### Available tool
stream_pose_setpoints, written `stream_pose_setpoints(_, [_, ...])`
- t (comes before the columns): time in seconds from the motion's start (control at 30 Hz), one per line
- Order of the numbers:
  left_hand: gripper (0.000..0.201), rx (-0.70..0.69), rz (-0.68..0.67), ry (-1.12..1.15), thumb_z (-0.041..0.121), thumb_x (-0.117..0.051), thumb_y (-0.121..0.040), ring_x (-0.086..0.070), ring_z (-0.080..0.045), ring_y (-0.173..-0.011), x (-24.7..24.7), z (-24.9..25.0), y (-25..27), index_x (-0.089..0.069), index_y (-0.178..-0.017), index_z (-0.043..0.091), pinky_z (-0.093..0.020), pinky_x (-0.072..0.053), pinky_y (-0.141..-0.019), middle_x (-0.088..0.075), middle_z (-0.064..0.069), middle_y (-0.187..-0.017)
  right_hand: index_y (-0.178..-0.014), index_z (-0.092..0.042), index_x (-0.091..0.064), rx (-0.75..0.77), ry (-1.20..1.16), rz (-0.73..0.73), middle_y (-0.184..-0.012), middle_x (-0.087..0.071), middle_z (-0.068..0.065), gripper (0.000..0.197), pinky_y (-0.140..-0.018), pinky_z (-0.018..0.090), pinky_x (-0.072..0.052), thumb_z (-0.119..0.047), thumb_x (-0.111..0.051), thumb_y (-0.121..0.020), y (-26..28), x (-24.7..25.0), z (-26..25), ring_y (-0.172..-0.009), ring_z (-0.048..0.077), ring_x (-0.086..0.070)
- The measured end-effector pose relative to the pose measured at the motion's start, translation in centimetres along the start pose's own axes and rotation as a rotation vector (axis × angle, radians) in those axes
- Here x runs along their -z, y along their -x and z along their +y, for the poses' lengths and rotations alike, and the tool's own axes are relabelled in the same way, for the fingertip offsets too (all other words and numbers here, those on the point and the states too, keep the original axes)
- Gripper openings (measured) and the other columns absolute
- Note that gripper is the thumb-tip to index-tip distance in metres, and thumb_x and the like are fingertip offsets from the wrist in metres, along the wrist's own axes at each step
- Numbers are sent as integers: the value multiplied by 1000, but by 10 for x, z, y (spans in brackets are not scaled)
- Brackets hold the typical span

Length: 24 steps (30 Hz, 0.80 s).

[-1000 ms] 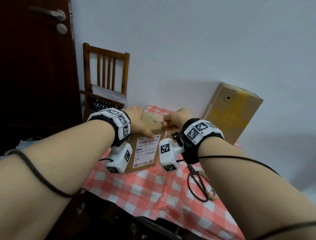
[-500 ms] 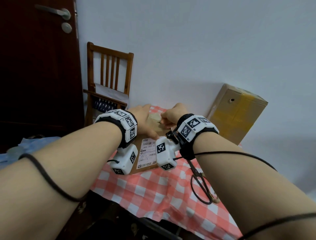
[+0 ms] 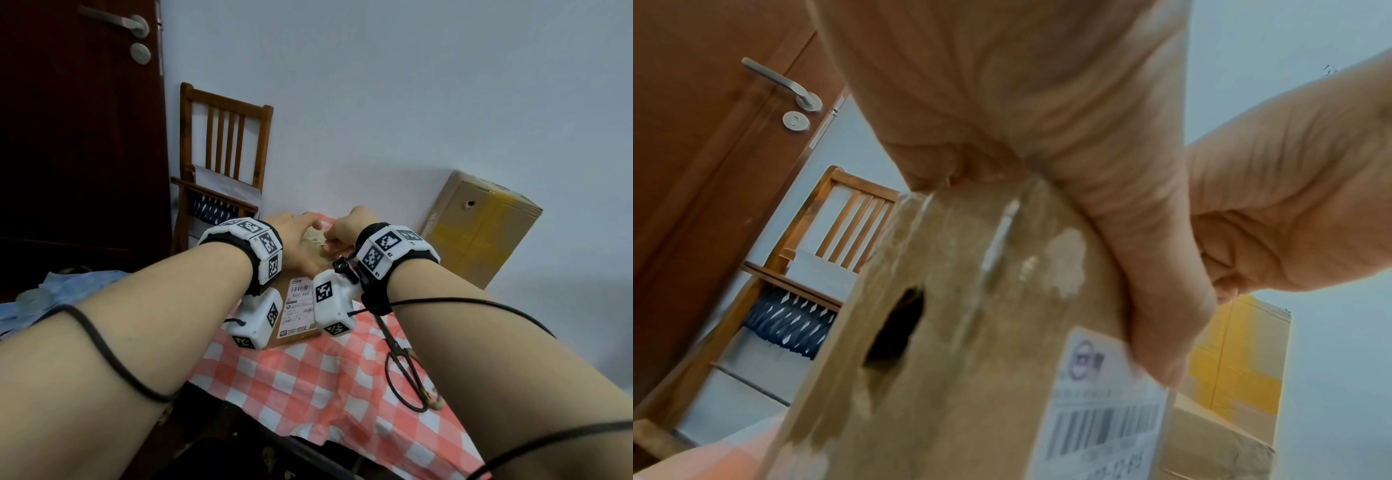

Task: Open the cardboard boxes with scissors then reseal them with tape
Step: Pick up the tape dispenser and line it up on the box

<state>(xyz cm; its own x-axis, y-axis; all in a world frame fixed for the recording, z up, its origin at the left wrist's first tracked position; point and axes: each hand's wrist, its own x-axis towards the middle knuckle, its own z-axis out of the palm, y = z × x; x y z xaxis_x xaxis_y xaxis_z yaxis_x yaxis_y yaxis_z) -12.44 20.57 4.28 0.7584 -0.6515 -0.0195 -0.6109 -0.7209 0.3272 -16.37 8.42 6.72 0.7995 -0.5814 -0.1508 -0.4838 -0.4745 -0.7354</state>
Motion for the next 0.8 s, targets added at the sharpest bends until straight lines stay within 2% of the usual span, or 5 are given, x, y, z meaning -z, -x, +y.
stream_pose_setpoints(0.1, [87,6,-26,-40,57,-77,-64,-50,-29,-111,2,1,0,-35,-140,43,-38,-48,-89,-36,-2,-104,-97,-1,-57,18,48,6,-95,-72,14,18,-80,39,-53,-4,-65,-81,-1,-2,-2,-84,27,-66])
stream_pose_setpoints(0.17, [83,15,-53,-60,61,-74,-65,-49,-28,-107,3,2,-1,-39,-139,44,-38,-48,-89,-34,0,-100,-96,-2,-57,2,59,-10,-88,-73,13,16,-80,40,-56,-4,-64,-81,-2,0,-2,-88,28,-69])
stream_pose_setpoints(0.43, [65,19,-59,-82,58,-75,-68,-47,-23,-91,3,6,-3,-57,-123,31,-31,-45,-78,-38,-3,-101,-77,-4,-55,-12,56,-73,-54,-66,7,17,-64,32,-53,-7,-70,-83,1,11,1,-58,20,-62])
stream_pose_setpoints(0.6, [68,24,-51,-80,57,-77,-67,-46,-23,-92,2,6,-3,-57,-126,29,-31,-45,-79,-39,-4,-104,-79,-4,-58,0,36,-73,-84,-74,12,21,-73,34,-56,-13,-77,-79,0,14,6,-80,24,-71])
stream_pose_setpoints(0.8, [69,34,-54,-94,59,-76,-66,-44,-24,-93,1,5,-4,-55,-126,31,-33,-45,-83,-37,-4,-105,-87,-6,-61,27,112,-41,-79,-74,11,43,-83,47,-56,-33,-86,-64,-5,9,9,-82,29,-72])
